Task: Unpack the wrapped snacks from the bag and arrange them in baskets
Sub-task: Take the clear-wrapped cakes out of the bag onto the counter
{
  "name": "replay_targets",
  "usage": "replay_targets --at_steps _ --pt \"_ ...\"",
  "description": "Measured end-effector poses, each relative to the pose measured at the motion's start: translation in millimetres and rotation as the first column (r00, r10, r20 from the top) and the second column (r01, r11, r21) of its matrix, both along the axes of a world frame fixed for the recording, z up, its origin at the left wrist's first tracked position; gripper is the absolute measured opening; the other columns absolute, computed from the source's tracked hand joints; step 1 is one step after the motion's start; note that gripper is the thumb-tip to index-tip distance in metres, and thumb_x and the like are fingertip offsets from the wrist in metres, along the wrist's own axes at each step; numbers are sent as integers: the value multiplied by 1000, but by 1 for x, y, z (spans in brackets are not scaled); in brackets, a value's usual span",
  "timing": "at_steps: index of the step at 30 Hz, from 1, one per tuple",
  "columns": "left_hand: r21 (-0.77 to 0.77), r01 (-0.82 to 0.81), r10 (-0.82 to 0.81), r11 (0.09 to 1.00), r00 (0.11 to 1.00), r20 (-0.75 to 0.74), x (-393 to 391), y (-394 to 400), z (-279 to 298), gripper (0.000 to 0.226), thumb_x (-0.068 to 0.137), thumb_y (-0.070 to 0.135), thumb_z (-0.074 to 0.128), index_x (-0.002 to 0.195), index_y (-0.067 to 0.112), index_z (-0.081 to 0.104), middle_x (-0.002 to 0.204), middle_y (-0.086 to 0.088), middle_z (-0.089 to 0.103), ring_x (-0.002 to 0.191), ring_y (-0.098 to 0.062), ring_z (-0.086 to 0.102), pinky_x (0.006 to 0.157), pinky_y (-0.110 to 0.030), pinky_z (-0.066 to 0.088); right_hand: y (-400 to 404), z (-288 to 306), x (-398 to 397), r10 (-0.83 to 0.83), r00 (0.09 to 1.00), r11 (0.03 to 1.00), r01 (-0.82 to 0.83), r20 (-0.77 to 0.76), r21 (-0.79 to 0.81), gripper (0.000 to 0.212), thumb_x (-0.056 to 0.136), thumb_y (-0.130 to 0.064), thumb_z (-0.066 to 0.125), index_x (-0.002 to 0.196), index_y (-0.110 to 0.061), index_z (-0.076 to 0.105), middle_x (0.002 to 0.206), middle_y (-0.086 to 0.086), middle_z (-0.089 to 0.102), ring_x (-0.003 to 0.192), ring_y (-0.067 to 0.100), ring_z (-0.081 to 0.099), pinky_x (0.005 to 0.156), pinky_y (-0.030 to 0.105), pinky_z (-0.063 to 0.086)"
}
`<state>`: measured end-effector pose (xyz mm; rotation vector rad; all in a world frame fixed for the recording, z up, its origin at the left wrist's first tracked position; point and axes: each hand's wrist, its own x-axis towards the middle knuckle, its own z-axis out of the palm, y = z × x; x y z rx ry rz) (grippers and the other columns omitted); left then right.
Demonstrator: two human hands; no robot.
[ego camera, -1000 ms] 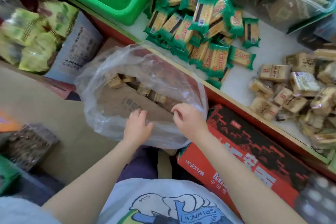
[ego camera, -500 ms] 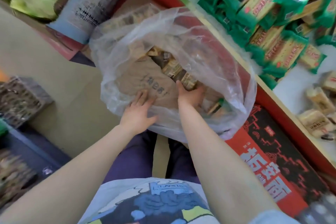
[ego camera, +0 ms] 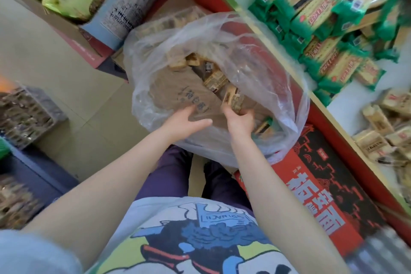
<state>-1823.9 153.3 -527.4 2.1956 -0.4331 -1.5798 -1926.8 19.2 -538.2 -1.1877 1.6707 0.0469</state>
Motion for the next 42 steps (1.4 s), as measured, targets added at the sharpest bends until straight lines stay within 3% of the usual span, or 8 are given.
replay_targets --at_steps 8,13,18,21,24,28,36,42 --pt "-173 -644 540 745 735 -411 -42 -70 68 31 91 29 72 119 17 63 116 -13 72 95 -28 74 86 -46 60 -26 99 -78 374 898 927 -351 233 -133 51 80 -19 83 117 -21 49 110 -9 56 100 12 59 72 8 44" --pt "-272 -459 329 846 851 -410 -92 -125 102 14 92 24 71 104 17 73 103 -9 76 92 -25 74 80 -37 61 -67 146 -154 46 924 998 -56 380 15 30 94 -31 69 117 -22 52 102 5 71 82 20 71 64 34 56" --pt "-394 -244 81 886 919 -385 -174 -193 130 24 94 26 70 114 13 72 102 -8 76 96 -24 73 80 -34 61 -114 169 -255 38 941 998 -53 336 35 24 100 -31 60 117 -15 60 89 10 75 62 21 65 48 27 42" --pt "-482 86 -84 872 996 25 -212 -230 118 36 98 29 62 133 19 63 128 -1 65 125 -19 58 101 -34 47 -149 171 -307 -135 962 982 163 237 -101 27 97 -29 64 117 -11 61 89 10 74 61 18 65 50 27 48" --pt "-241 651 -451 720 702 551 -234 -252 95 62 99 39 54 154 21 35 164 -3 25 153 -22 17 121 -40 21 -186 160 -345 -172 971 936 214 166 -281 34 95 -25 66 126 -17 57 100 5 69 74 16 68 61 29 57" --pt "35 802 -650 597 458 606 -252 -254 63 77 98 48 48 160 21 11 169 -5 -1 155 -24 -7 124 -49 7 -220 126 -374 70 983 861 -145 -169 -487 38 98 -18 59 135 -21 56 121 4 58 105 21 59 85 28 45" --pt "122 813 -673 569 375 637 -262 -249 52 89 93 49 50 161 21 -1 168 -6 -10 154 -26 -15 124 -49 4 -205 95 -375 121 798 530 -554 -590 -641 35 95 -17 59 129 -9 58 128 17 56 116 35 53 93 50 50" --pt "94 809 -666 581 405 627 -262 -249 52 87 94 44 51 161 21 -1 167 -6 -12 153 -25 -17 124 -49 4 -183 73 -380 391 748 675 -629 -537 -386 77 103 -45 38 160 -15 -4 169 6 1 155 24 0 126 42 2"
